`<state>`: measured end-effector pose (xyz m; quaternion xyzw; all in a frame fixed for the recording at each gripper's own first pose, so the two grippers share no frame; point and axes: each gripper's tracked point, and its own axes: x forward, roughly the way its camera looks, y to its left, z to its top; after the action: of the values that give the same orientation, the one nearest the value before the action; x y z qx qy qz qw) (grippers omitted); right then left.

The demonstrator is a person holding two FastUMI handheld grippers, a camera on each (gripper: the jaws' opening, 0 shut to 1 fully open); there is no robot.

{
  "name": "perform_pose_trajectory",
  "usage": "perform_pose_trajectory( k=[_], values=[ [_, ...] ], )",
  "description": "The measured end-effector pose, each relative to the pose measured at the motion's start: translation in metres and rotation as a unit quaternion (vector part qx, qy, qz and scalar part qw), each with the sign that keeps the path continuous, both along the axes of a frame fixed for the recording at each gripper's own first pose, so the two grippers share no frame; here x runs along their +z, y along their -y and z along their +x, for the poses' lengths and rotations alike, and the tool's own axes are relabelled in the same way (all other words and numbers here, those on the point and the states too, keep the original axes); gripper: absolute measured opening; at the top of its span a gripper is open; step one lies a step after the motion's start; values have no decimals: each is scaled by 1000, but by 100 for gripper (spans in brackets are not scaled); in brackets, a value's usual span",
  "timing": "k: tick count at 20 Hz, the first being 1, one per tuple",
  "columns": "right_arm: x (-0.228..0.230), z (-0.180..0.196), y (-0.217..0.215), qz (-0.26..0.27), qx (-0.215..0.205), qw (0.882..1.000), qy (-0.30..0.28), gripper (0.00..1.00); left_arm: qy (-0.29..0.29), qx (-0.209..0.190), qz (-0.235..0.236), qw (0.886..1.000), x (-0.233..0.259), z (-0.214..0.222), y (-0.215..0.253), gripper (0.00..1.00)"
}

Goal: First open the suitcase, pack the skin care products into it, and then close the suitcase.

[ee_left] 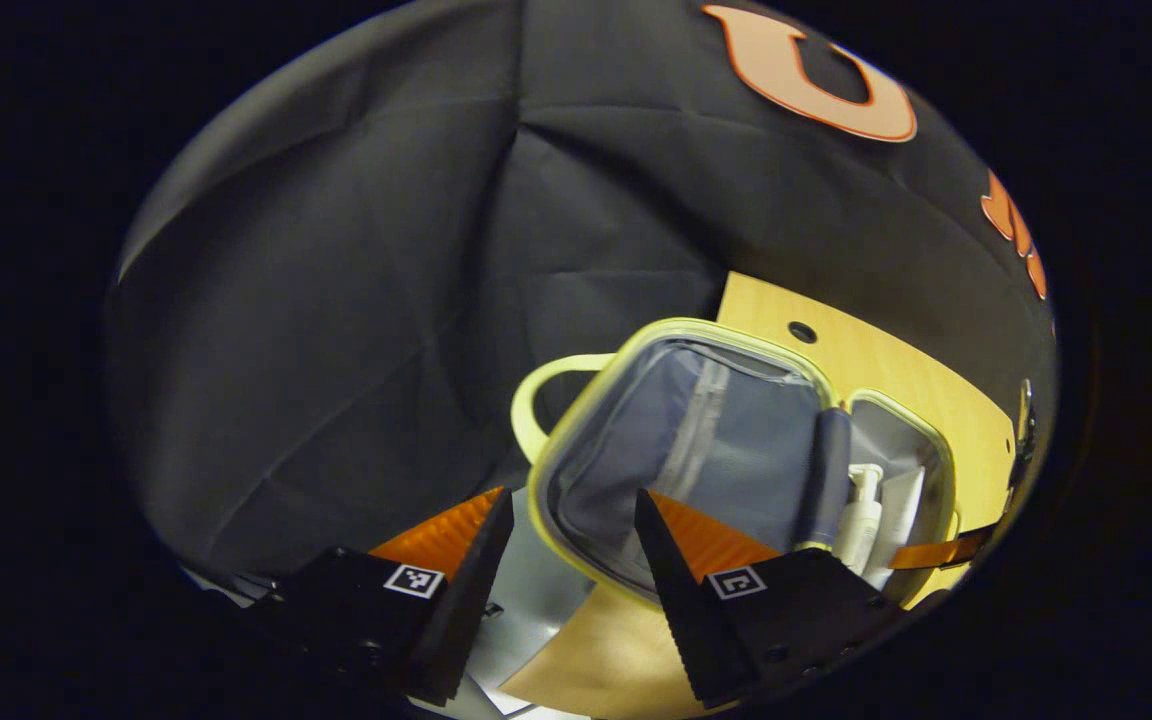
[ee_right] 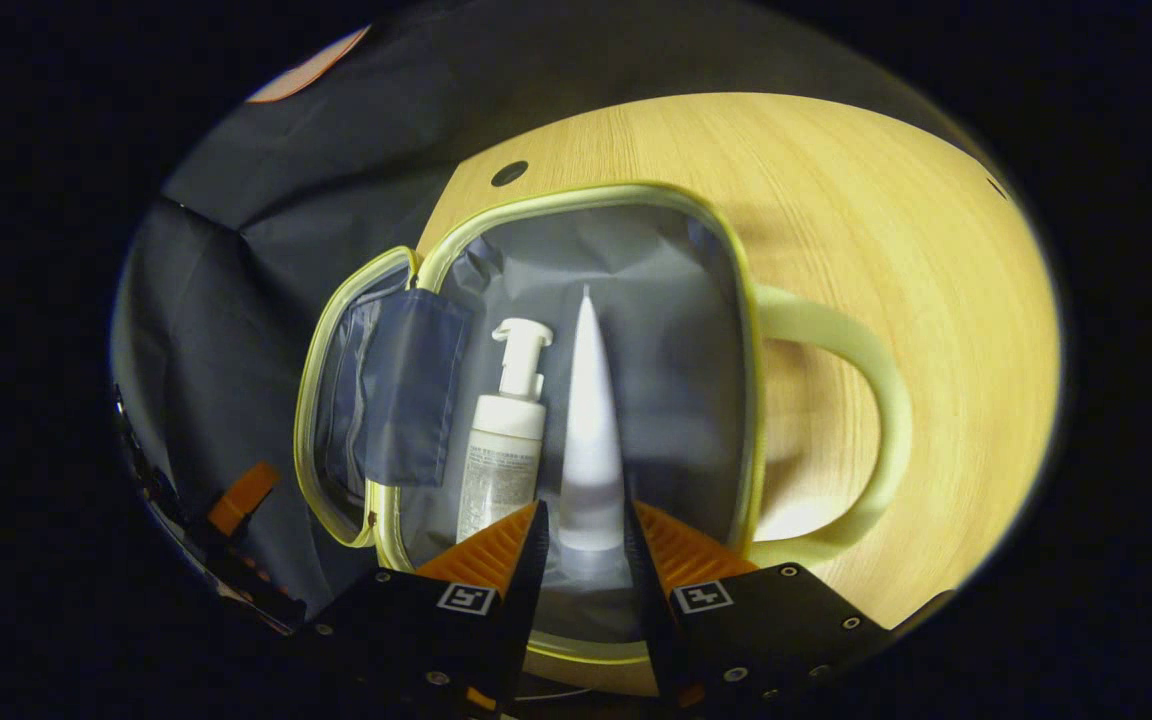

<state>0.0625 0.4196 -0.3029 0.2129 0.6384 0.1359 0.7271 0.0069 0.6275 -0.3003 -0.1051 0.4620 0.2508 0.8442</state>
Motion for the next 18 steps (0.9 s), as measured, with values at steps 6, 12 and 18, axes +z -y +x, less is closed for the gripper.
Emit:
perform_pose_trajectory(
  k=[6, 12, 18],
  values=[
    [31, 9, 34, -5, -21, 998, 56, 61, 40, 32, -20, 998, -11, 18, -38, 80],
    [88, 30, 78, -5, -65, 982, 175, 87, 83, 118, -118, 983, -29, 39, -77, 81],
    [131, 35, 143, -52, -116, 956, 263, 96, 109, 206, -225, 946, -81, 47, -79, 85]
  ],
)
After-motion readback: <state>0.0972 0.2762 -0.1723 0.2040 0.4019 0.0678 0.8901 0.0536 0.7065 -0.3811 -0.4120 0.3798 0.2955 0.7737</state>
